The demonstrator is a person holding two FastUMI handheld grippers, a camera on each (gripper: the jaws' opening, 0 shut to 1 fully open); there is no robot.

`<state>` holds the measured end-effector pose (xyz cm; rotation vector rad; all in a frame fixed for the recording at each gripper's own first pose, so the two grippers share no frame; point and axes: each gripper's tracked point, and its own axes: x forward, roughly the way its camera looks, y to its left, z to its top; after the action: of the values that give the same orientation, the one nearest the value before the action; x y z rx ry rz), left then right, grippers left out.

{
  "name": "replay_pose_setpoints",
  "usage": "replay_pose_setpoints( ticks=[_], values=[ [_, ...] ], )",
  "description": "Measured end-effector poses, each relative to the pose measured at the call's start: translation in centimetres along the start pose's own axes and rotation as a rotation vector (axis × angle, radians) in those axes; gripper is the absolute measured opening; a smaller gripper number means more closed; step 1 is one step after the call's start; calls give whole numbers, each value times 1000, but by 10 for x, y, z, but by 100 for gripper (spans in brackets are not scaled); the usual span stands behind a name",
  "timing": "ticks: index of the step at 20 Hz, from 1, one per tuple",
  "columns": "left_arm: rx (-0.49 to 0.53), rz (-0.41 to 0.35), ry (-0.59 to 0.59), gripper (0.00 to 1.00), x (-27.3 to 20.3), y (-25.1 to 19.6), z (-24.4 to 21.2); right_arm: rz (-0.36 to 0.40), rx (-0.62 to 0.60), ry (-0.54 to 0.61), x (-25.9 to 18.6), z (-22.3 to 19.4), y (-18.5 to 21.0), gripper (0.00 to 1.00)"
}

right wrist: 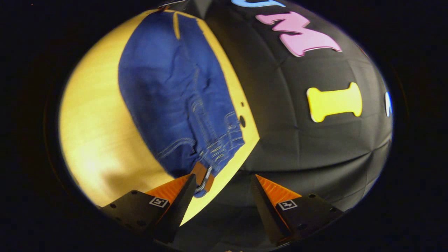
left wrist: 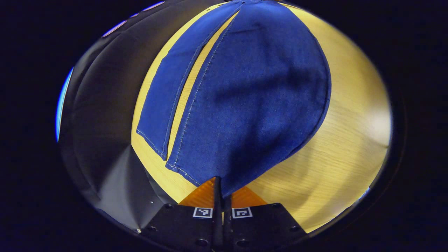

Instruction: Grasp the waist and the cuffs of the jeans and fold them to make the two legs overlap; first hold the waist and fold one-third of the jeans toward the cuffs, then hold the cuffs and fold the remaining one-third in the same direction to finish folding.

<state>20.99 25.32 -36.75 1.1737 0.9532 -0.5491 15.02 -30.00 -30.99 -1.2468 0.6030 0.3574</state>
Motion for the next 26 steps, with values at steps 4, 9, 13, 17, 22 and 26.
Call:
replay_pose_setpoints(
  ticks=[4,9,13,17,22,26],
  values=[
    [-17,-12,0,6,1,0,1,84,-228,-13,20,-2,20,97],
    [-47,14,-7,6,0,-1,1,76,-343,-4,24,-1,24,92],
    [-61,36,-4,6,0,0,2,196,-344,3,17,-8,45,96],
    [-73,49,1,6,0,-1,2,100,-451,-11,44,8,28,93],
    [-85,59,-1,6,2,0,0,65,-396,-8,78,18,18,88],
    [-108,81,-6,6,2,1,3,58,-383,-9,91,20,23,34]
  ],
)
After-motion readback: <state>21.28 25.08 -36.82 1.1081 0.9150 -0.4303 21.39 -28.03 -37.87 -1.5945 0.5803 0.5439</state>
